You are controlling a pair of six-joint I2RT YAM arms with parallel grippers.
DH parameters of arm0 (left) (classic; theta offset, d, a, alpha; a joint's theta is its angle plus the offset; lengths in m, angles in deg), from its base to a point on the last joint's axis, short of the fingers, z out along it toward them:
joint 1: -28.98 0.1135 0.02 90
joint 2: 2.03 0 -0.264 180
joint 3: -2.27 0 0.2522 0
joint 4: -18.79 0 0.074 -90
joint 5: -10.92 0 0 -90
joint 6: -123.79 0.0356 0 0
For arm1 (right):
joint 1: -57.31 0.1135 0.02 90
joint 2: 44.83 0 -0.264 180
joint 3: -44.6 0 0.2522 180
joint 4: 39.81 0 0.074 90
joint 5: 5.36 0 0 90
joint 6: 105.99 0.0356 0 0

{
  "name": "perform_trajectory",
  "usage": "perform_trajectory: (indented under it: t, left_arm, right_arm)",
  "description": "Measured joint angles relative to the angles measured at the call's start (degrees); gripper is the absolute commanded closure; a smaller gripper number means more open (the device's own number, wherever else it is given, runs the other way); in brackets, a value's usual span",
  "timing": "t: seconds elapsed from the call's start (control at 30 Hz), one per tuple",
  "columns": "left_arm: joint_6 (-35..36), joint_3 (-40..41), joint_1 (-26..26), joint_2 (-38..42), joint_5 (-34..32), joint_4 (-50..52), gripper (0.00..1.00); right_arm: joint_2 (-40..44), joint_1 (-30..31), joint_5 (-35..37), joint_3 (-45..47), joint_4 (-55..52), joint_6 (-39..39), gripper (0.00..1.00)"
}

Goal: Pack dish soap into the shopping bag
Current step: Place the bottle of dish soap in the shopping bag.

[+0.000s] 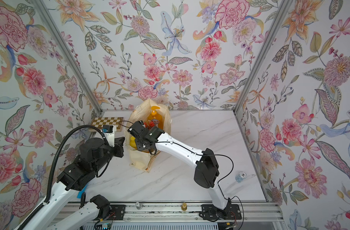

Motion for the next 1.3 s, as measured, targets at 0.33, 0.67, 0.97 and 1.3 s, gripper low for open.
perform_trajectory:
  t: [0.33, 0.67, 0.97, 1.3]
  left_arm:
    - [0.96, -0.07, 0.83, -0.20, 1.11, -0.02, 1.00]
    - [1.09, -0.07, 0.96, 0.44, 1.14, -0.04, 1.00]
    - [1.09, -0.07, 0.96, 1.11, 1.09, -0.07, 1.00]
    - [1.09, -0.02, 0.96, 1.27, 1.09, -0.20, 1.00]
  right_arm:
    - [-3.04, -0.13, 0.63, -5.90, -4.46, -0.04, 1.00]
    - [-5.20, -0.11, 1.70, -8.96, -6.47, -0.02, 0.77]
    - [-5.88, -0.04, 1.38, -12.63, -9.81, -0.66, 0.55]
    - [-5.86, 0.00, 1.22, -15.02, -12.63, -1.77, 0.44]
